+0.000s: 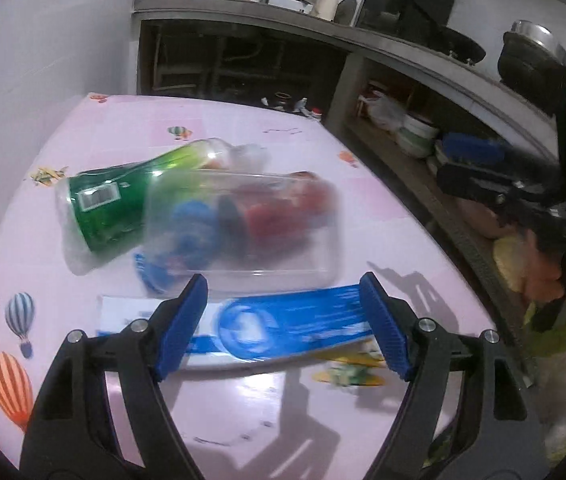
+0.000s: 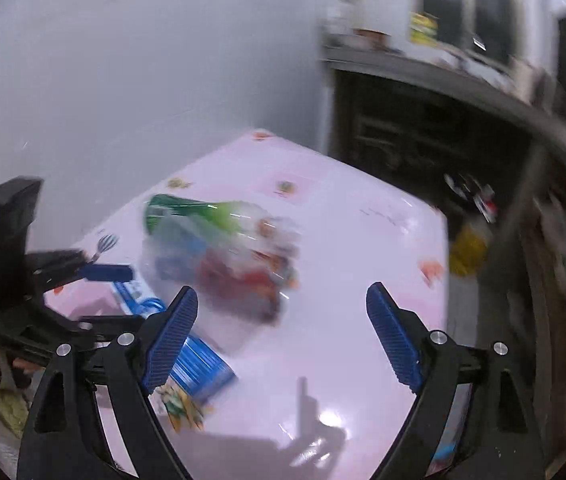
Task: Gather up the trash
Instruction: 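Move both tools back over the table, then grasp the clear plastic container with the right tool and lift it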
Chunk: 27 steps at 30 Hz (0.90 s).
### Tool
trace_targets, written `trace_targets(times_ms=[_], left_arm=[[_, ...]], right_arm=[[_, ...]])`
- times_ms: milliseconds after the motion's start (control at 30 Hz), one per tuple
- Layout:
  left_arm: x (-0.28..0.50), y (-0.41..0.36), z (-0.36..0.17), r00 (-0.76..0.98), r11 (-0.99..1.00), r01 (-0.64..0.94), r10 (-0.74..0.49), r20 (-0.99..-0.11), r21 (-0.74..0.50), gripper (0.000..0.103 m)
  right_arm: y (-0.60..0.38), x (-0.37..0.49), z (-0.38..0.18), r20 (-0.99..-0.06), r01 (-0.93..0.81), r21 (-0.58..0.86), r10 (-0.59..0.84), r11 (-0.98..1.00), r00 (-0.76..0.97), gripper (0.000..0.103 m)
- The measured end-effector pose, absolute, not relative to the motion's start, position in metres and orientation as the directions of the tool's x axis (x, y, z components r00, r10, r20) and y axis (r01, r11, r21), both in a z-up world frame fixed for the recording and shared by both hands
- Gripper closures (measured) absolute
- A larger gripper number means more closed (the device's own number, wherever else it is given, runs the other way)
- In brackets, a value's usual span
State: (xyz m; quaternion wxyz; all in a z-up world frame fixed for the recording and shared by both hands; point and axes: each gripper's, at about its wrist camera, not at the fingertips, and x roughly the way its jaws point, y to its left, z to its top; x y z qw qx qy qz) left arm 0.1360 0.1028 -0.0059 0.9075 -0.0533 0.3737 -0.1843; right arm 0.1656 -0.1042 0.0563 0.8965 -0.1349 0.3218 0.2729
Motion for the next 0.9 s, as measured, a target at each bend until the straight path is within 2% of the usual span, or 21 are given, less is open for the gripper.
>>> trace_targets(times_ms=[100, 167, 433, 667, 900], left_arm=[[0.144, 0.105, -0.021, 0.630, 0.928, 0.303, -0.365, -0.685, -0.215, 0.029], [0.146, 0.112, -0.030, 0.608, 0.919, 0.306, -0.389, -0.692, -0.248, 0.029], [0.127, 0.125, -0.036, 0.628, 0.895, 0.355, -0.443, -0.640, -0.271, 0.030], [0.118, 0.128, -0.039, 0.634, 0.883, 0.368, -0.467, -0.617, -0.291, 0.029], [0.113, 0.135, -0.042, 0.638, 0.879, 0.370, -0.475, -0.606, -0.299, 0.030]], right_arm=[[-0.081, 0.171, 0.055, -0.665, -0.609, -0.075, 0.415, 0.790, 0.621, 0.019], [-0.074, 0.173, 0.052, -0.676, -0.617, -0.074, 0.416, 0.783, 0.609, 0.019], [-0.035, 0.180, 0.040, -0.717, -0.674, -0.193, 0.367, 0.713, 0.593, 0.019], [0.014, 0.179, 0.023, -0.733, -0.755, -0.354, 0.337, 0.551, 0.590, 0.015], [0.047, 0.178, 0.001, -0.762, -0.798, -0.445, 0.298, 0.406, 0.575, 0.012]])
